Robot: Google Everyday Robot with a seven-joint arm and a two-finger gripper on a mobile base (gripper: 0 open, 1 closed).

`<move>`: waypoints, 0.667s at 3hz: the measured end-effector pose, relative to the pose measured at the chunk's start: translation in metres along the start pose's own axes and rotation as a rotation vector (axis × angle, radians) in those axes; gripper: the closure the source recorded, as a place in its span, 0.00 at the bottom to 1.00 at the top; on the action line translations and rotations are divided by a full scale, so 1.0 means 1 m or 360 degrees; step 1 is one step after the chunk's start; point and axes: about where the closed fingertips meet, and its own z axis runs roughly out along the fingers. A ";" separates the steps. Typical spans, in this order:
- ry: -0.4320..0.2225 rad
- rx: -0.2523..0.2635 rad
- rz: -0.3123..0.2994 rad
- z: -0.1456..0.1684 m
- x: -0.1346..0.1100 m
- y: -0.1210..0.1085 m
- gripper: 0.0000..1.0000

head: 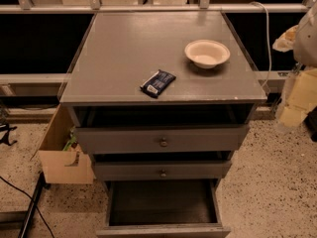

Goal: Place rxbar blueberry into bottom drawer

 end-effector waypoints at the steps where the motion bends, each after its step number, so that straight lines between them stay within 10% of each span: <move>1: 0.0000 0.0000 0.0000 0.000 0.000 0.000 0.00; 2: -0.0078 0.0017 0.0055 0.008 -0.011 -0.013 0.00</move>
Offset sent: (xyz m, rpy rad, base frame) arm 0.0427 0.0195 -0.0091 0.1374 -0.0291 -0.0573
